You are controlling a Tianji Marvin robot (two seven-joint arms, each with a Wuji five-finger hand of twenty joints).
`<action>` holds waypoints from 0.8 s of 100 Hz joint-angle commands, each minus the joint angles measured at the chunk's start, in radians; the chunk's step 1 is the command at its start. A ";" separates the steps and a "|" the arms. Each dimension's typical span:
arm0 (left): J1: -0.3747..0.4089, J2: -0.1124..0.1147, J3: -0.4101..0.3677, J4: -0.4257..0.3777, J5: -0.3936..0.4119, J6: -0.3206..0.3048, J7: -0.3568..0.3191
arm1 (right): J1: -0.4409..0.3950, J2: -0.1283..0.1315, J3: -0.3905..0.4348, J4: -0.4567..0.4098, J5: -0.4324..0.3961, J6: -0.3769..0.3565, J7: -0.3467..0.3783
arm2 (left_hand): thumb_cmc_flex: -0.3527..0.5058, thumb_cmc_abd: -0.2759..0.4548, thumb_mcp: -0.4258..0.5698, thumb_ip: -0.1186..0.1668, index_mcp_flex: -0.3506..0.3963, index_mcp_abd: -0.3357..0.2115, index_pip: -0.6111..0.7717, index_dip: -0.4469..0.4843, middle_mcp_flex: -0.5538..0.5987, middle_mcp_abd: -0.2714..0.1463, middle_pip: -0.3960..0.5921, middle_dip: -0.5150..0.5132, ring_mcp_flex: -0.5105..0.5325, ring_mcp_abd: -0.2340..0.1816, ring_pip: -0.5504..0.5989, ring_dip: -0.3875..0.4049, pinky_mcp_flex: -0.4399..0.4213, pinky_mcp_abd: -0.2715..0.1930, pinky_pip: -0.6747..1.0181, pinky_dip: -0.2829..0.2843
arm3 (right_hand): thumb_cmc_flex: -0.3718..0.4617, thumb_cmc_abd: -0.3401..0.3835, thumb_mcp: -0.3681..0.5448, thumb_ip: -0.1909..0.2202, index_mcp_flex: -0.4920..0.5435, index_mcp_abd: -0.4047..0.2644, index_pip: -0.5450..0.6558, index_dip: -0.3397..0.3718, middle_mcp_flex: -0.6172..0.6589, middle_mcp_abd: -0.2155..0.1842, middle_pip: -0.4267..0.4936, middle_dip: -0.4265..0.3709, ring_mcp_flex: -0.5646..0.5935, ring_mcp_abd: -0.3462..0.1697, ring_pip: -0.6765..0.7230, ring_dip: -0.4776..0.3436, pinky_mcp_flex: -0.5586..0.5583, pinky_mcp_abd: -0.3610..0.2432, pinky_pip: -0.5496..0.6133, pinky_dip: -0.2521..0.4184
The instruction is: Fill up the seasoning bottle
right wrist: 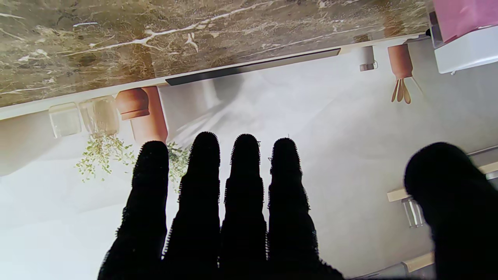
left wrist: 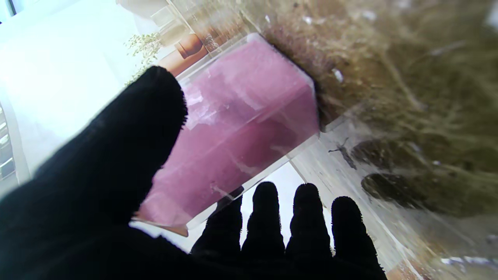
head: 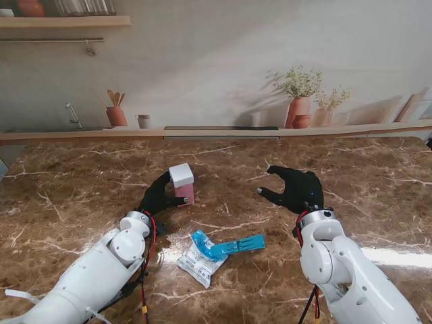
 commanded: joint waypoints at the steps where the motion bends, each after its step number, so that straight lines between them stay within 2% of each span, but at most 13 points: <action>1: 0.009 0.008 -0.005 -0.002 0.008 0.009 0.000 | -0.011 -0.002 0.002 0.007 0.007 0.003 0.015 | -0.040 -0.037 -0.034 0.010 -0.032 0.001 -0.051 -0.026 -0.036 -0.024 -0.037 -0.031 -0.054 -0.040 -0.040 -0.013 -0.015 -0.054 -0.080 0.034 | 0.008 0.006 0.013 0.041 -0.014 -0.010 -0.002 -0.014 -0.024 0.011 0.000 0.006 -0.031 0.009 0.009 0.003 -0.009 0.004 0.016 0.007; 18: 0.031 0.029 -0.034 -0.046 0.032 0.022 -0.017 | -0.017 -0.003 0.004 0.005 0.008 0.005 0.011 | -0.064 -0.037 -0.076 0.007 -0.032 -0.003 -0.103 -0.040 -0.043 -0.029 -0.081 -0.057 -0.091 -0.033 -0.057 -0.013 -0.024 -0.049 -0.150 0.077 | 0.000 0.002 0.016 0.042 -0.029 -0.001 -0.009 -0.016 -0.034 0.008 -0.004 0.004 -0.042 0.009 0.004 0.003 -0.011 0.002 0.014 0.006; 33: 0.079 0.053 -0.088 -0.132 0.074 0.037 -0.015 | -0.027 -0.004 0.019 0.001 0.010 -0.005 0.002 | -0.095 -0.004 -0.118 0.008 -0.031 -0.006 -0.108 -0.040 -0.047 -0.033 -0.096 -0.067 -0.108 -0.024 -0.062 -0.009 -0.016 -0.047 -0.184 0.071 | -0.016 0.004 0.022 0.044 -0.039 0.004 -0.015 -0.017 -0.044 0.005 -0.013 -0.003 -0.048 0.000 -0.009 -0.007 -0.014 -0.008 -0.003 -0.004; 39: 0.110 0.067 -0.120 -0.188 0.084 0.035 -0.030 | -0.033 -0.005 0.028 0.000 0.012 -0.017 -0.003 | -0.085 0.032 -0.197 0.022 -0.022 -0.004 -0.103 -0.040 -0.050 -0.032 -0.106 -0.073 -0.106 -0.028 -0.069 -0.009 -0.009 -0.057 -0.202 0.063 | -0.030 0.004 0.029 0.045 -0.035 0.013 -0.018 -0.019 -0.040 -0.005 -0.021 -0.014 -0.044 -0.016 -0.021 -0.020 -0.005 -0.029 -0.019 -0.019; 43: 0.132 0.076 -0.139 -0.225 0.099 0.032 -0.037 | -0.035 -0.005 0.035 0.001 0.013 -0.026 -0.008 | -0.083 0.058 -0.249 0.031 -0.006 -0.003 -0.111 -0.054 -0.050 -0.031 -0.108 -0.075 -0.105 -0.032 -0.071 -0.011 -0.006 -0.063 -0.207 0.056 | -0.041 -0.004 0.038 0.047 -0.019 0.025 -0.020 -0.025 -0.027 -0.017 -0.032 -0.036 -0.035 -0.037 -0.037 -0.048 0.014 -0.071 -0.044 -0.053; 51: 0.174 0.091 -0.172 -0.300 0.135 0.022 -0.040 | -0.041 -0.005 0.054 0.001 0.030 -0.064 -0.004 | -0.088 0.101 -0.324 0.043 0.047 0.011 -0.128 -0.089 -0.048 -0.031 -0.102 -0.071 -0.099 -0.041 -0.076 -0.016 -0.001 -0.080 -0.216 0.041 | -0.085 0.002 0.049 0.054 -0.008 0.041 -0.048 -0.066 -0.026 -0.010 -0.066 -0.097 -0.033 -0.065 -0.067 -0.113 0.026 -0.145 -0.121 -0.172; 58: 0.214 0.102 -0.198 -0.367 0.167 0.014 -0.044 | -0.044 -0.004 0.071 0.001 0.049 -0.104 0.006 | -0.079 0.138 -0.395 0.056 0.082 0.020 -0.145 -0.121 -0.048 -0.029 -0.094 -0.066 -0.096 -0.045 -0.078 -0.020 0.003 -0.089 -0.225 0.018 | -0.123 0.020 0.048 0.063 -0.011 0.052 -0.073 -0.104 -0.042 -0.005 -0.084 -0.137 -0.049 -0.075 -0.075 -0.142 0.025 -0.176 -0.138 -0.238; 68: 0.269 0.116 -0.228 -0.457 0.218 0.000 -0.043 | -0.048 -0.002 0.092 -0.002 0.076 -0.171 0.025 | -0.083 0.194 -0.464 0.066 0.122 0.032 -0.155 -0.141 -0.043 -0.026 -0.075 -0.055 -0.084 -0.050 -0.076 -0.022 0.012 -0.101 -0.216 0.000 | -0.160 0.051 0.041 0.068 -0.029 0.067 -0.096 -0.138 -0.076 0.005 -0.096 -0.170 -0.082 -0.080 -0.081 -0.158 0.002 -0.195 -0.148 -0.284; 69: 0.275 0.117 -0.231 -0.465 0.223 -0.002 -0.042 | -0.048 -0.002 0.094 -0.002 0.079 -0.178 0.025 | -0.054 0.223 -0.548 0.081 0.127 0.032 -0.155 -0.144 -0.041 -0.024 -0.074 -0.054 -0.081 -0.050 -0.073 -0.022 0.012 -0.103 -0.201 -0.023 | -0.162 0.053 0.041 0.068 -0.032 0.069 -0.097 -0.140 -0.079 0.007 -0.097 -0.171 -0.085 -0.080 -0.081 -0.159 -0.001 -0.196 -0.149 -0.285; 70: 0.280 0.118 -0.233 -0.474 0.228 -0.003 -0.042 | -0.048 -0.002 0.095 -0.001 0.082 -0.186 0.025 | -0.040 0.240 -0.591 0.089 0.129 0.034 -0.156 -0.146 -0.038 -0.022 -0.073 -0.053 -0.078 -0.048 -0.072 -0.022 0.014 -0.105 -0.192 -0.035 | -0.164 0.056 0.040 0.068 -0.035 0.071 -0.098 -0.141 -0.083 0.007 -0.098 -0.172 -0.090 -0.079 -0.083 -0.160 -0.004 -0.196 -0.150 -0.287; 74: 0.303 0.122 -0.244 -0.510 0.239 -0.008 -0.045 | -0.048 -0.002 0.100 0.001 0.093 -0.217 0.024 | -0.041 0.282 -0.635 0.097 0.131 0.033 -0.159 -0.149 -0.032 -0.021 -0.072 -0.053 -0.065 -0.047 -0.068 -0.022 0.023 -0.113 -0.180 -0.046 | -0.172 0.066 0.036 0.068 -0.045 0.079 -0.102 -0.145 -0.094 0.011 -0.100 -0.176 -0.099 -0.079 -0.085 -0.162 -0.012 -0.199 -0.151 -0.292; 76: 0.314 0.124 -0.248 -0.525 0.242 -0.012 -0.048 | -0.049 -0.002 0.102 0.002 0.100 -0.230 0.025 | -0.012 0.318 -0.718 0.115 0.131 0.033 -0.173 -0.156 -0.032 -0.019 -0.075 -0.054 -0.061 -0.047 -0.069 -0.022 0.020 -0.118 -0.153 -0.076 | -0.178 0.073 0.034 0.067 -0.053 0.086 -0.106 -0.148 -0.101 0.015 -0.103 -0.178 -0.105 -0.077 -0.087 -0.163 -0.016 -0.200 -0.153 -0.294; 80: 0.334 0.127 -0.255 -0.552 0.254 -0.024 -0.048 | -0.050 -0.002 0.105 0.004 0.119 -0.258 0.029 | -0.017 0.349 -0.748 0.121 0.134 0.039 -0.177 -0.157 -0.029 -0.015 -0.076 -0.055 -0.051 -0.045 -0.067 -0.021 0.028 -0.122 -0.139 -0.084 | -0.187 0.084 0.031 0.068 -0.067 0.096 -0.113 -0.153 -0.116 0.021 -0.108 -0.184 -0.120 -0.075 -0.092 -0.166 -0.027 -0.202 -0.157 -0.300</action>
